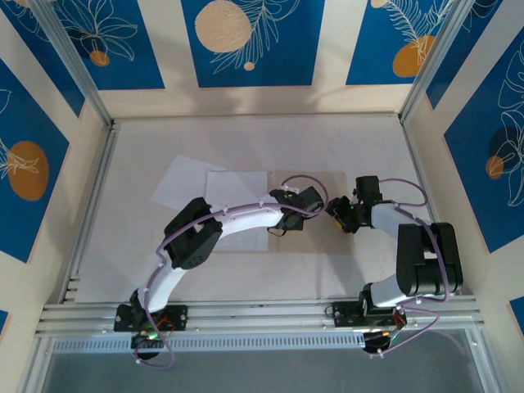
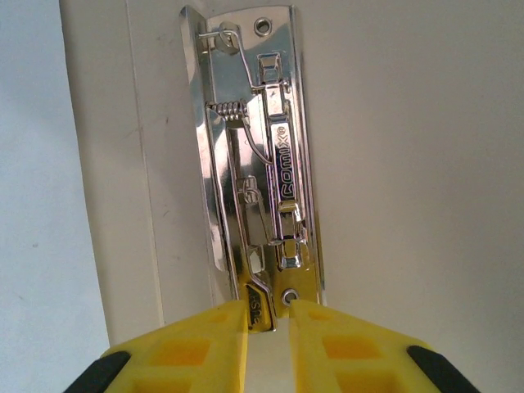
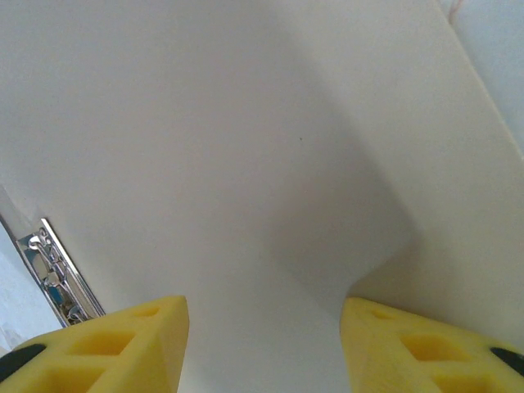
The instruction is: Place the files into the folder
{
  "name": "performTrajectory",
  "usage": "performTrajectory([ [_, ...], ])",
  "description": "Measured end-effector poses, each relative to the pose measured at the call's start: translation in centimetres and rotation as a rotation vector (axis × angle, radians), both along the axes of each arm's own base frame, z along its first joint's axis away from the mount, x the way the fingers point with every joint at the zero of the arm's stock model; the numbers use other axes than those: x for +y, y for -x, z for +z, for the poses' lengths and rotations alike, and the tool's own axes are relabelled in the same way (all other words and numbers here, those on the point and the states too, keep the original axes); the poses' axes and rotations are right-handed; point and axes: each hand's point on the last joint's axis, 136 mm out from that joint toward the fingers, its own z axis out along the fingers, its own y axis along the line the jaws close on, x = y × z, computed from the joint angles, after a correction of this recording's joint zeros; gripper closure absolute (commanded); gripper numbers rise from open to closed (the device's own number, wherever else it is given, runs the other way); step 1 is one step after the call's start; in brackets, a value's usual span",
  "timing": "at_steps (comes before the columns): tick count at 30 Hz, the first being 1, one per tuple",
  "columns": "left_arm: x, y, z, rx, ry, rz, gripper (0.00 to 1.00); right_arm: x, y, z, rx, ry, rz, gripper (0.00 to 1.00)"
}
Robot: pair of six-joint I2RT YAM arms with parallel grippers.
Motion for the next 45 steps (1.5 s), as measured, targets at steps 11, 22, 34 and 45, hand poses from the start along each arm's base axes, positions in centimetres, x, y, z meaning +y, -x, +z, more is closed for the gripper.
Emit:
performTrajectory([
  [11,0.45,0.06,-0.05,0.003,-0.012,0.020,0.78,0.00,-0.01,0.00,0.000,0.000,0.000,0.47],
  [22,0.52,0.04,-0.05,0.003,-0.012,0.027,0.81,0.00,-0.06,0.03,-0.003,0.000,0.000,0.47],
  [34,0.62,-0.20,-0.07,0.005,-0.008,0.032,0.82,0.01,-0.06,0.03,-0.003,0.000,0.000,0.47],
  [45,0.58,-0.24,-0.50,0.012,-0.006,0.043,0.84,0.00,-0.07,0.03,-0.003,0.000,0.000,0.47],
])
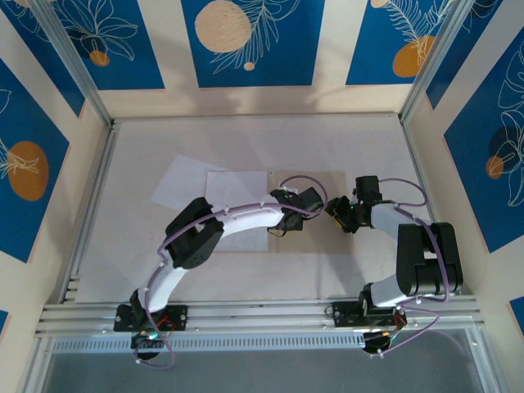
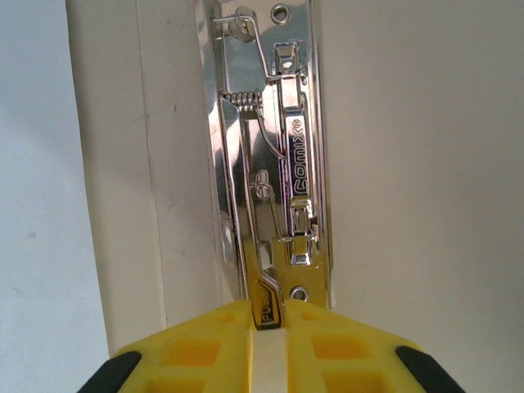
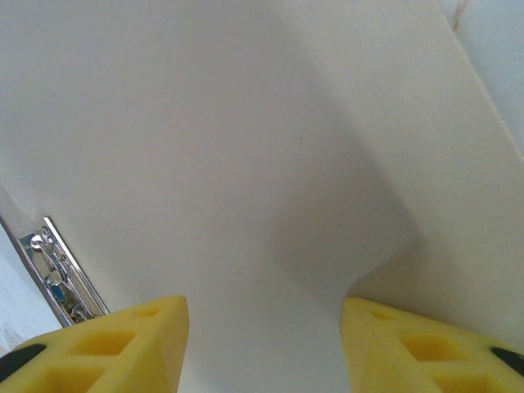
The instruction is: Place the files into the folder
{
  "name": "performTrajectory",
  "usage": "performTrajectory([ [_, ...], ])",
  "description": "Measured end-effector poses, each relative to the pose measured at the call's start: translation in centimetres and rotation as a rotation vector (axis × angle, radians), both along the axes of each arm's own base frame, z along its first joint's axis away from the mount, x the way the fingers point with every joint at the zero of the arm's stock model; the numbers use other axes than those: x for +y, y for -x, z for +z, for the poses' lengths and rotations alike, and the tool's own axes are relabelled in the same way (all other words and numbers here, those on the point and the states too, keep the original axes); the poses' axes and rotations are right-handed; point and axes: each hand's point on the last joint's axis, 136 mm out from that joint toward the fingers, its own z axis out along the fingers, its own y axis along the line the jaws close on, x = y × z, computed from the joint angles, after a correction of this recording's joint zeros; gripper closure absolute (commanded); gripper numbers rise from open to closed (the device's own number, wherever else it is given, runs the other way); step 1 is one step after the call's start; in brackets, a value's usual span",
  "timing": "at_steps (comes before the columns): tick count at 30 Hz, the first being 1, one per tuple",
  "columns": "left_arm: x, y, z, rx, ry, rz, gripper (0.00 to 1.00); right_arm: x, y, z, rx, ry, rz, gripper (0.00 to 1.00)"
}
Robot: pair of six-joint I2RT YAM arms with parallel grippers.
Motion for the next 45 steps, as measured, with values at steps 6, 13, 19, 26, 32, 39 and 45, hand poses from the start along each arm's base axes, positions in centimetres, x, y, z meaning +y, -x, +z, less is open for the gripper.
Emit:
performTrajectory([
  [6,0.0,0.1,-0.1,0.005,0.005,0.006,0.86,0.0,0.0,0.0,0.000,0.002,0.001,0.47],
  [13,-0.1,0.1,-0.1,0.007,0.009,0.013,0.87,0.0,0.0,0.0,0.000,0.005,0.000,0.47],
  [19,-0.1,0.1,-0.1,0.011,0.015,0.017,0.87,0.0,0.0,0.0,0.000,0.007,0.000,0.47],
  [26,-0.3,0.0,-0.3,0.010,0.034,0.026,0.87,-0.1,0.0,-0.1,0.000,0.011,-0.002,0.47],
  [32,-0.7,0.0,-0.6,0.014,0.049,0.025,0.88,-0.2,0.0,-0.1,0.000,0.017,-0.004,0.47],
  [39,-0.9,0.0,-0.8,0.019,0.067,0.028,0.88,-0.3,-0.1,-0.1,-0.003,0.027,-0.006,0.47],
  [45,-1.2,-0.1,-0.9,0.019,0.085,0.029,0.89,-0.4,-0.1,-0.1,-0.003,0.034,-0.009,0.47],
])
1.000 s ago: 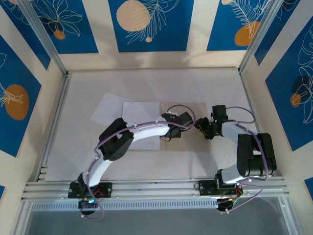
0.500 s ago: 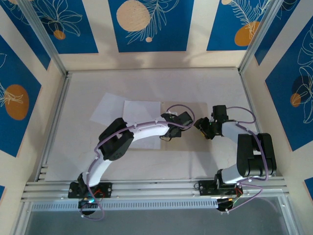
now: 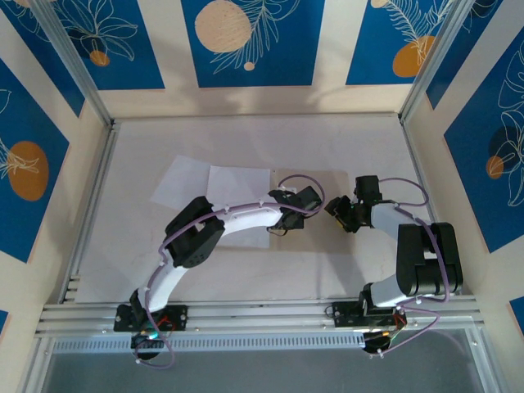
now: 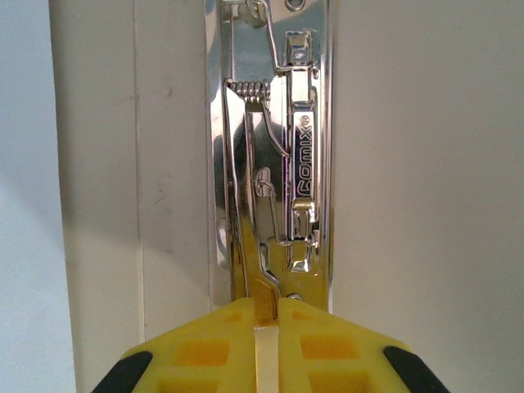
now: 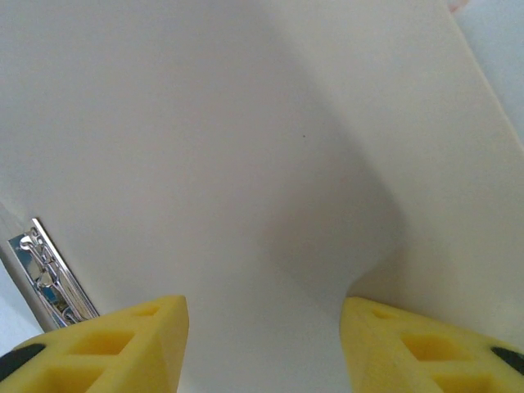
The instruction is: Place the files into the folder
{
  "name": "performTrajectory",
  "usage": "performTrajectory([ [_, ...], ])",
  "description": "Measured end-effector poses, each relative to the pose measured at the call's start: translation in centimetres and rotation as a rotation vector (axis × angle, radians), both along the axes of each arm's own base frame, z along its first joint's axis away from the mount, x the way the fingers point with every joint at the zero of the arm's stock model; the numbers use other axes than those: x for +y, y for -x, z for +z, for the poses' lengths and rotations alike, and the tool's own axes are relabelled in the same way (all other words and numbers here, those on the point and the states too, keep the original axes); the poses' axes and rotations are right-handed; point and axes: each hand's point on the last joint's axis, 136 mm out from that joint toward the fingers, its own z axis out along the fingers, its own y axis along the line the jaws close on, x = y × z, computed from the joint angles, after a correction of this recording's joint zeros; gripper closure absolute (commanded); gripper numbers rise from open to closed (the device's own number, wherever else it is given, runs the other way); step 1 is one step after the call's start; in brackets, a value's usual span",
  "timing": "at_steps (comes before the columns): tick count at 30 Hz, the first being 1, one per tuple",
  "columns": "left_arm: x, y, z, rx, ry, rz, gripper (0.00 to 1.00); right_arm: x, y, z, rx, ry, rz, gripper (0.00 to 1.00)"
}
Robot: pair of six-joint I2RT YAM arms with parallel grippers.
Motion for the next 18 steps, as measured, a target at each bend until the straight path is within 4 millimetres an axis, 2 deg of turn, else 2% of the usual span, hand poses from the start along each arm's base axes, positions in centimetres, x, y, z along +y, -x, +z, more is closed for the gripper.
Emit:
performTrajectory([
  [18,0.05,-0.02,0.79,-0.003,0.027,-0.003,0.89,-0.05,-0.02,0.00,0.000,0.003,-0.001,0.47],
])
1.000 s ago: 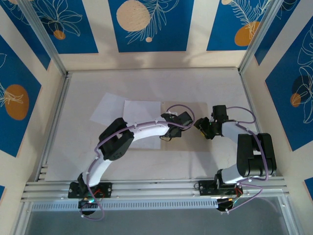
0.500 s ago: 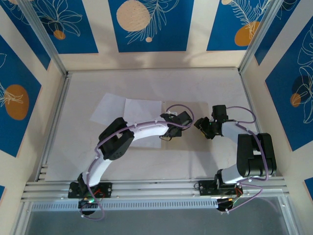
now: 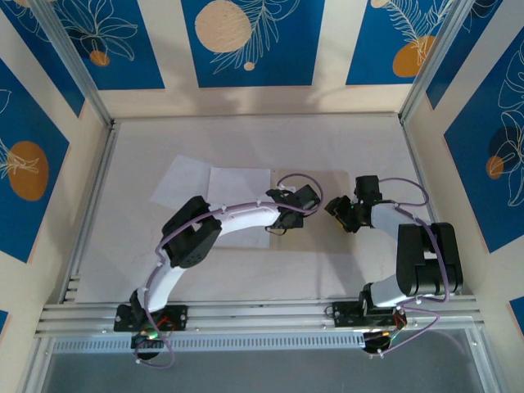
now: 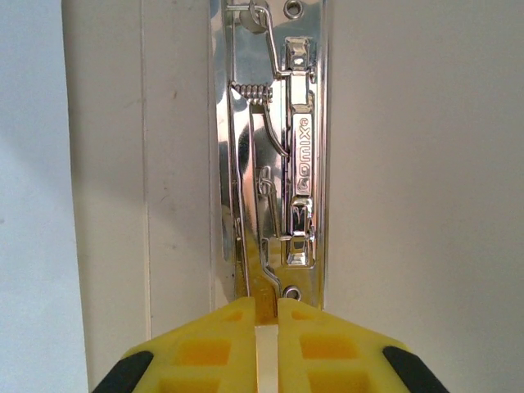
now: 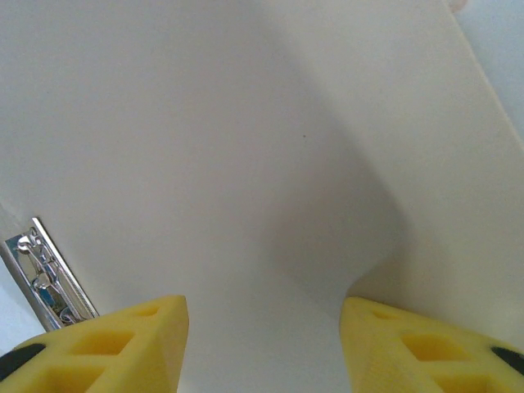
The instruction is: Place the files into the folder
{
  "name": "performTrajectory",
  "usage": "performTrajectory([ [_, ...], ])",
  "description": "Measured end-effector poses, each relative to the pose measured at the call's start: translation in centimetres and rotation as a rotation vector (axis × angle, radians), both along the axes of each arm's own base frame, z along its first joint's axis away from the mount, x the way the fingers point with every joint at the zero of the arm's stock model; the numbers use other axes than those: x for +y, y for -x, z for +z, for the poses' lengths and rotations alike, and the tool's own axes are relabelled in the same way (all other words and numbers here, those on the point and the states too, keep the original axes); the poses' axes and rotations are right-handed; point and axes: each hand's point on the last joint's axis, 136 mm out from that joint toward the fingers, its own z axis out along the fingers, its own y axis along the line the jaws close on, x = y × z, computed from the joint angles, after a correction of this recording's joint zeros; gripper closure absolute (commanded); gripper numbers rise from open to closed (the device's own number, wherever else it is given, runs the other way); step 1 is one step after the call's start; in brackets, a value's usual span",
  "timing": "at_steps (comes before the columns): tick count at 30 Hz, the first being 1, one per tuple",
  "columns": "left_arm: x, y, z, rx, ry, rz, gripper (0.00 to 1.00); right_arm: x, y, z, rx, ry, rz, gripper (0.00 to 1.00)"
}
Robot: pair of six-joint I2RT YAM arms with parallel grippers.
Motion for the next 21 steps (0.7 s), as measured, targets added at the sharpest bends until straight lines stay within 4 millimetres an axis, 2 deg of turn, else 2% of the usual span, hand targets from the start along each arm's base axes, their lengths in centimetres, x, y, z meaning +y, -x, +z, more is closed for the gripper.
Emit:
performTrajectory([
  [5,0.07,-0.06,0.02,0.003,0.000,-0.003,0.88,0.00,0.00,0.00,0.000,0.000,0.000,0.47],
  [8,0.11,-0.10,0.04,0.002,-0.003,-0.008,0.78,0.01,0.00,0.00,0.000,-0.001,0.000,0.47],
  [21,0.27,0.10,0.34,0.019,-0.045,-0.047,0.79,0.06,0.01,0.01,0.000,-0.001,0.002,0.47],
])
